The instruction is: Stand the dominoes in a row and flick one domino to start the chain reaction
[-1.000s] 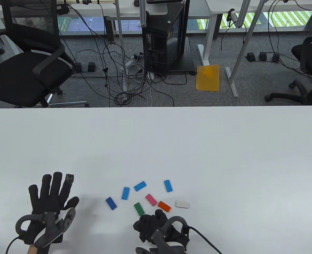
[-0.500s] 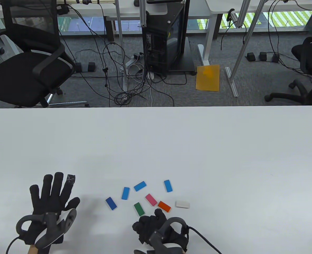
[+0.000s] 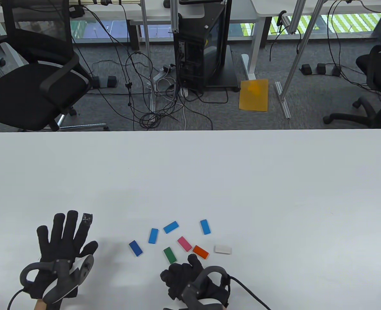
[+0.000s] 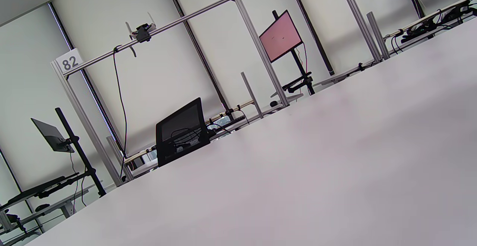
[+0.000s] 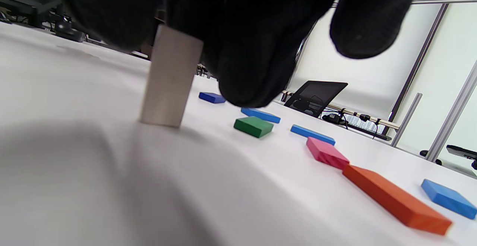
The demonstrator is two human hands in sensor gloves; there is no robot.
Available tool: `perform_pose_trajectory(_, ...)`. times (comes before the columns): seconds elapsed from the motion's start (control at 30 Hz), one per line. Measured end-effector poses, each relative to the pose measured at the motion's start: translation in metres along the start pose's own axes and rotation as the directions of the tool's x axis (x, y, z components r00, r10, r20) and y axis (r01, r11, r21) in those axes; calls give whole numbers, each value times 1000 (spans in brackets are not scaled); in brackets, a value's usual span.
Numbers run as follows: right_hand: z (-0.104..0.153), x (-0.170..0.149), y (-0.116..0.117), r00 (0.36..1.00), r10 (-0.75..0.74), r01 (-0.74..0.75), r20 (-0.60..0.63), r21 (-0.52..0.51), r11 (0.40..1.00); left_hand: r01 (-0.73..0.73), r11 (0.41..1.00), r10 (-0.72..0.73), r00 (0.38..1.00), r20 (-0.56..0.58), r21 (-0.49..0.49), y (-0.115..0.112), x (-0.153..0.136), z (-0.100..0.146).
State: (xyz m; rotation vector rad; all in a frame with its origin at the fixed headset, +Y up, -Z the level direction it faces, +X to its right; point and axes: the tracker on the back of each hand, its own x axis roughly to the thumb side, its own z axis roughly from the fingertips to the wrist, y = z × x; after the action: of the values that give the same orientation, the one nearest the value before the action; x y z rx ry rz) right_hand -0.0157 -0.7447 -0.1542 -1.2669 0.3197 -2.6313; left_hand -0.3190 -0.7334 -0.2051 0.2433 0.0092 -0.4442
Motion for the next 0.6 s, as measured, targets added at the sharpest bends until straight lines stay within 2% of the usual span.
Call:
perform_pose_trajectory(0.43,1,-1,-4,1000,-21,21,10,11,1000,-1,1000,1,1000,1,-6,-1,0,0)
perform_pose_trajectory(0.6,5,-11,-20,999,-34,34,0,-15,999,5,1000,-5,1000,3,-12,-1,1,0)
